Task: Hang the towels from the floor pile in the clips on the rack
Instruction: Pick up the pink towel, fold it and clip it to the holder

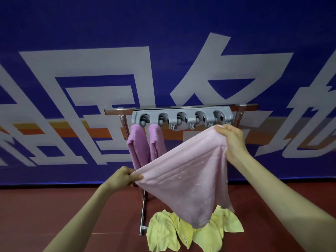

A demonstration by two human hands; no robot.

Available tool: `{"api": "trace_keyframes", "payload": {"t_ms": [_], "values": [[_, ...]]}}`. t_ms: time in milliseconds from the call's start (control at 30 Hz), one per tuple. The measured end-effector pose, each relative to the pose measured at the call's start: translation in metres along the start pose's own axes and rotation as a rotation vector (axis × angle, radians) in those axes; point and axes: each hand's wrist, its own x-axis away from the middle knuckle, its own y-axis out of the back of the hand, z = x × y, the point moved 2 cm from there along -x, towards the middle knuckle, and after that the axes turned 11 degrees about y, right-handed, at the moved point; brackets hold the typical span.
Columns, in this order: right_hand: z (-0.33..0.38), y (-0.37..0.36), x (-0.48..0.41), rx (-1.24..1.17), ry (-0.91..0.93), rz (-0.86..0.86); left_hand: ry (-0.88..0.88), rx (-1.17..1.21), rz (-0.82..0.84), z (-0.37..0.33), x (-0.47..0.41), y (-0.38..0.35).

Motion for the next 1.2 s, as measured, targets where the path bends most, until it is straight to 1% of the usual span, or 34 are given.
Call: {"api": "trace_keyframes", "payload": {"t_ms": [100,167,233,300,400,533,600,833,1000,1100,1200], "values": [[0.000,0.008,-0.002,-0.002,-0.030,-0.045,-0.011,0.281,-0.047,-0.004,0.002,-0.003],[-0.001,0.012,-0.003,0.010,-0.055,-0.065,-0.008,0.460,-0.120,-0.007,0.001,-0.002],[-0.004,0.016,-0.003,0.045,-0.071,-0.072,0.015,0.584,-0.176,-0.012,-0.001,-0.001],[-0.006,0.018,-0.002,0.085,-0.091,-0.057,0.041,0.632,-0.209,-0.017,-0.002,-0.002],[-0.008,0.019,-0.004,0.169,-0.121,0.024,0.033,0.645,-0.225,-0.028,0.002,-0.005],[-0.009,0.013,-0.001,0.261,-0.088,0.256,-0.044,0.638,-0.199,-0.049,0.011,-0.010],[-0.005,0.005,0.005,0.237,-0.082,0.342,-0.080,0.613,-0.200,-0.059,0.015,-0.011],[0.011,-0.018,0.020,0.283,-0.088,0.536,-0.221,0.576,-0.185,-0.096,0.037,-0.013],[0.021,-0.031,0.028,0.391,0.005,0.712,-0.290,0.563,-0.188,-0.115,0.050,-0.008],[0.023,-0.037,0.028,0.407,0.039,0.740,-0.311,0.563,-0.195,-0.126,0.054,-0.006],[0.029,-0.041,0.028,0.410,0.124,0.706,-0.348,0.555,-0.194,-0.136,0.060,-0.005]]}}
